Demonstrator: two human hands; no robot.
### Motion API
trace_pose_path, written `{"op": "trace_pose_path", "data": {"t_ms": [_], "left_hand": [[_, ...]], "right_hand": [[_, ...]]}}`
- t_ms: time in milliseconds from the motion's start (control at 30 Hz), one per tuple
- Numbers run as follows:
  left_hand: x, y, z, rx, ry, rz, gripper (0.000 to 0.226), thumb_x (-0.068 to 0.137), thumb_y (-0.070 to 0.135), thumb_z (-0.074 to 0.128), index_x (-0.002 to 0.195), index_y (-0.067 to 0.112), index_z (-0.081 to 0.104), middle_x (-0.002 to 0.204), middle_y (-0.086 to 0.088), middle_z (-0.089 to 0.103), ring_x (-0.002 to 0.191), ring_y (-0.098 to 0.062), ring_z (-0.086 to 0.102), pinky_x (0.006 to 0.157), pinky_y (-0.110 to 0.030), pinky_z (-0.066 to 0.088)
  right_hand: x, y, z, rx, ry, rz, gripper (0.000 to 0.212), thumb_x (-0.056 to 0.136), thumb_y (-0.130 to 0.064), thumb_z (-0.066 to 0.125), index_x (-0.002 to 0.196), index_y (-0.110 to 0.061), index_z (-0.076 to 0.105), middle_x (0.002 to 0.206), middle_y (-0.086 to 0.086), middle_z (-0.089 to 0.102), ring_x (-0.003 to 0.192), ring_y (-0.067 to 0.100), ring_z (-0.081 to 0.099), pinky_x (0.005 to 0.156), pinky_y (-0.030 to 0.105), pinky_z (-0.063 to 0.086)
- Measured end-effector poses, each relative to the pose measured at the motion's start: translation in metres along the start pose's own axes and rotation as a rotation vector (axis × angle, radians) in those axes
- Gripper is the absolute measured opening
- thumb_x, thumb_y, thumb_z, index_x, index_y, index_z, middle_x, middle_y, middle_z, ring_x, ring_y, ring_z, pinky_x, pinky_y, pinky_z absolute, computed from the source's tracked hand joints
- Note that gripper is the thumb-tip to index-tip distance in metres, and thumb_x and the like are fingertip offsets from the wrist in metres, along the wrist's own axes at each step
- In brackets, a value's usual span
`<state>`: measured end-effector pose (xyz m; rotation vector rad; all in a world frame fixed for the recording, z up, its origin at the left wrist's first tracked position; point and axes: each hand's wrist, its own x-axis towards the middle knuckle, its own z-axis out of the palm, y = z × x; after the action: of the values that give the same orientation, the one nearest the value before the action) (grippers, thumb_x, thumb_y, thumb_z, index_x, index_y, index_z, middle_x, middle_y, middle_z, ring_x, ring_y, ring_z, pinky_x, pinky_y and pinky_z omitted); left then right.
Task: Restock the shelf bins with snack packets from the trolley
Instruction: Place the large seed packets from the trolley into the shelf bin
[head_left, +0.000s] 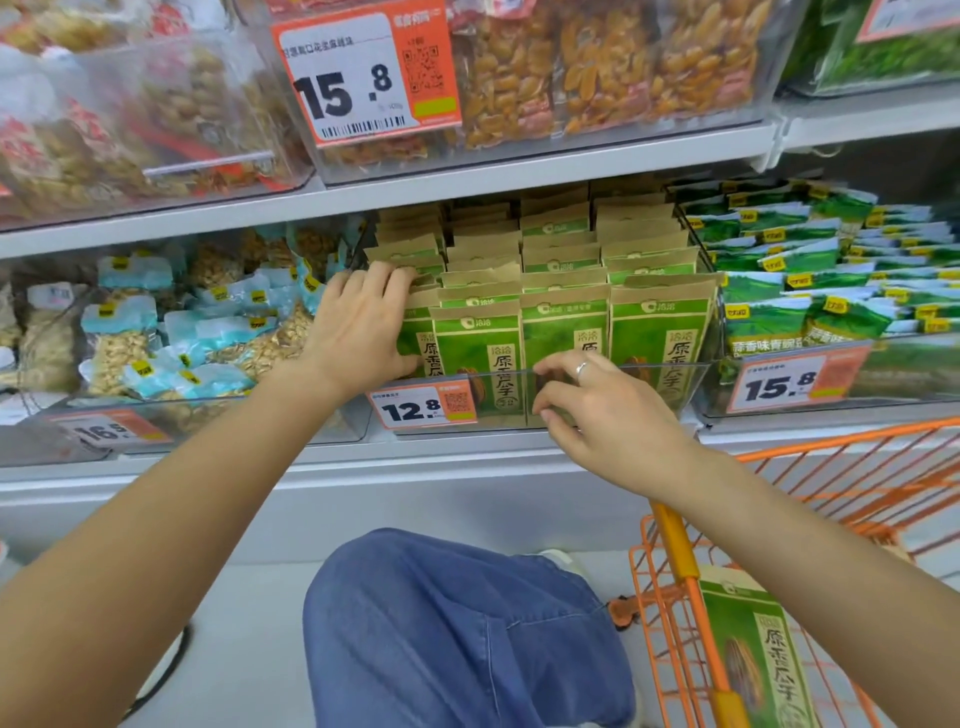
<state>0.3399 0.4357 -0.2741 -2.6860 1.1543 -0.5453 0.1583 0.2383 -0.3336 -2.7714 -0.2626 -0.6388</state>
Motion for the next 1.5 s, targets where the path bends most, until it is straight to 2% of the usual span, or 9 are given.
{"op": "trace_pose_path", "data": {"t_ms": [167,333,433,733,833,1000,1200,1400,1500], "left_hand": [[0.000,-0.013,-0.025,-0.145,-0.089,-0.077,0.111,0.061,0.061,0.079,0.147,0.010,0.029,0.140,-0.019,0.042,0.129,-0.038,0.039,0.112,-0.051,0.025],[-0.029,0.033,-0.071,-0.438,0.293,-0.018,0.051,0.085,0.039,0.056,0.126,0.009,0.056,0.121,-0.014,0.060,0.113,-0.032,0.052,0.097,-0.042,0.037],[-0.049,0.108,-0.075,-0.631,0.236,0.216,0.033,0.090,0.035,0.050,0.111,0.015,0.066,0.106,-0.002,0.067,0.100,-0.021,0.057,0.086,-0.034,0.042],[-0.043,0.264,-0.039,-0.776,-0.180,0.386,0.052,0.096,0.053,0.042,0.142,0.030,0.041,0.150,0.009,0.034,0.137,-0.014,0.031,0.110,-0.031,0.024],[-0.041,0.267,-0.035,-0.665,-0.187,0.384,0.047,0.097,0.049,0.042,0.141,0.032,0.041,0.146,0.012,0.039,0.133,-0.013,0.039,0.104,-0.029,0.027],[-0.042,0.264,-0.035,-0.615,-0.202,0.366,0.042,0.097,0.048,0.043,0.134,0.031,0.049,0.137,0.012,0.044,0.124,-0.013,0.045,0.098,-0.028,0.029],[-0.043,0.268,-0.039,-0.615,-0.212,0.354,0.041,0.097,0.047,0.043,0.134,0.030,0.049,0.135,0.012,0.045,0.121,-0.015,0.047,0.096,-0.029,0.031],[-0.044,0.270,-0.041,-0.617,-0.209,0.364,0.040,0.097,0.046,0.044,0.132,0.028,0.051,0.135,0.010,0.046,0.120,-0.016,0.048,0.096,-0.031,0.032],[-0.043,0.271,-0.040,-0.616,-0.198,0.365,0.038,0.096,0.045,0.045,0.130,0.028,0.052,0.134,0.010,0.047,0.119,-0.016,0.048,0.095,-0.030,0.032]], "right_hand": [[-0.006,0.002,-0.015,0.249,-0.023,0.118,0.015,0.093,-0.022,0.057,0.097,-0.020,0.071,0.119,-0.004,0.060,0.111,0.014,0.054,0.082,0.041,0.052],[-0.063,0.015,-0.058,0.316,0.148,0.037,0.020,0.090,-0.019,0.054,0.092,-0.011,0.072,0.084,-0.006,0.068,0.075,0.008,0.062,0.067,0.027,0.052],[-0.114,0.039,-0.075,0.221,0.102,0.060,0.020,0.089,-0.020,0.055,0.091,-0.012,0.072,0.070,-0.005,0.069,0.061,0.006,0.062,0.058,0.021,0.050],[-0.203,0.104,-0.048,0.110,-0.948,0.764,0.045,0.098,-0.039,0.049,0.138,-0.019,0.045,0.134,0.004,0.054,0.105,0.018,0.057,0.088,0.032,0.047],[-0.203,0.087,-0.020,0.643,-0.792,1.237,0.067,0.096,-0.034,0.056,0.150,-0.013,0.023,0.148,0.008,0.037,0.119,0.024,0.051,0.090,0.034,0.048],[-0.206,0.077,-0.010,0.864,-0.645,1.464,0.059,0.087,-0.025,0.071,0.137,-0.010,0.043,0.135,0.006,0.048,0.113,0.020,0.050,0.098,0.033,0.046],[-0.208,0.068,-0.006,0.834,-0.795,1.353,0.016,0.080,-0.027,0.077,0.091,-0.020,0.068,0.124,-0.002,0.058,0.117,0.014,0.052,0.089,0.026,0.049],[-0.210,0.051,0.000,0.871,-0.740,1.380,0.065,0.080,-0.025,0.078,0.132,-0.014,0.040,0.121,0.008,0.056,0.100,0.017,0.060,0.075,0.023,0.053],[-0.208,0.050,-0.003,0.877,-0.767,1.335,0.053,0.080,-0.025,0.078,0.123,-0.012,0.050,0.096,0.004,0.066,0.081,0.010,0.065,0.069,0.020,0.053]]}}
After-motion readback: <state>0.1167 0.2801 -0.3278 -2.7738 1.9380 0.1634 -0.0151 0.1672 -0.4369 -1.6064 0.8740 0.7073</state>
